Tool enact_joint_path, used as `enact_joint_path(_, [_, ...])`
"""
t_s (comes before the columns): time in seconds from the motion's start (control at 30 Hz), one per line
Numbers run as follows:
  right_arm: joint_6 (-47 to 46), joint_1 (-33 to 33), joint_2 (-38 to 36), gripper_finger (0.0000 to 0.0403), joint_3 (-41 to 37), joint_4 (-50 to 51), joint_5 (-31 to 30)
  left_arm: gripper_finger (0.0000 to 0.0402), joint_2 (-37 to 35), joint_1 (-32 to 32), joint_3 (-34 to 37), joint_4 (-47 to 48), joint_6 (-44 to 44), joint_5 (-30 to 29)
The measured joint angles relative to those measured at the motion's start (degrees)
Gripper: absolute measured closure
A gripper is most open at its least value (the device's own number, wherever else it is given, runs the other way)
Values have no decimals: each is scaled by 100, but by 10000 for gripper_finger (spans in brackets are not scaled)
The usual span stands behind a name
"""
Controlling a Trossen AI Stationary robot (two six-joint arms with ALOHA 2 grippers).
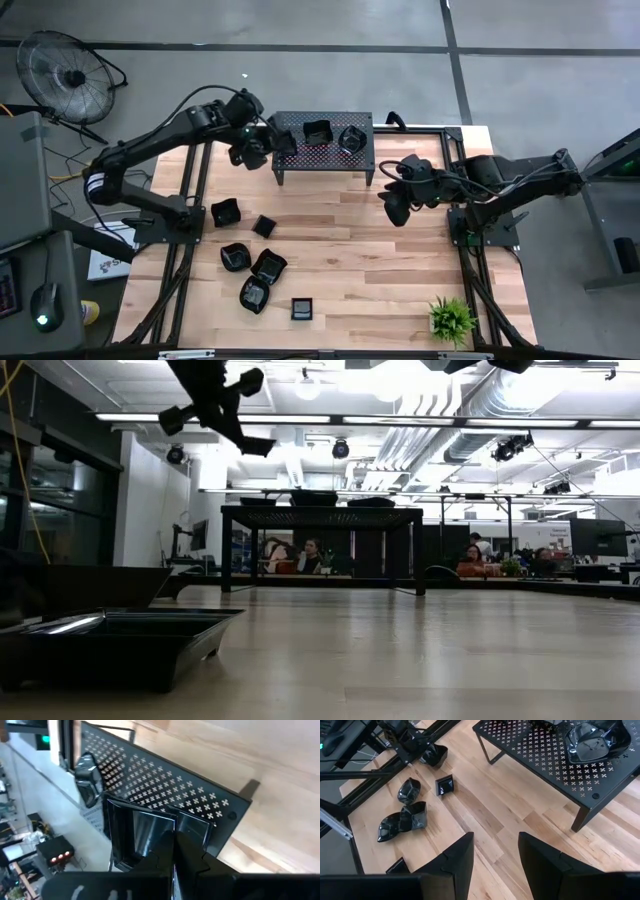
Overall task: Pick & Place Mini shaped plates
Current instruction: Stack the square plate on top of the square plate on the shelf
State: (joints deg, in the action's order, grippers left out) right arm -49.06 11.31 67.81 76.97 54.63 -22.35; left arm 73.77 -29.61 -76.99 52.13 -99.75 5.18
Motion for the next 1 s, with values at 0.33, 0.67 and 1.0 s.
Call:
enact_joint_path(0.33, [-5, -2, 0, 253, 0, -1, -146, 401, 410, 0, 0, 58, -395, -324])
enact_joint_path(0.67, [-63, 0, 0, 253, 0, -2, -137, 401, 757, -2, 2, 27, -666, -622])
enact_joint_path(1.0, [-55, -2, 0, 253, 0, -4, -137, 401, 897, -108, 2, -32, -825, -732])
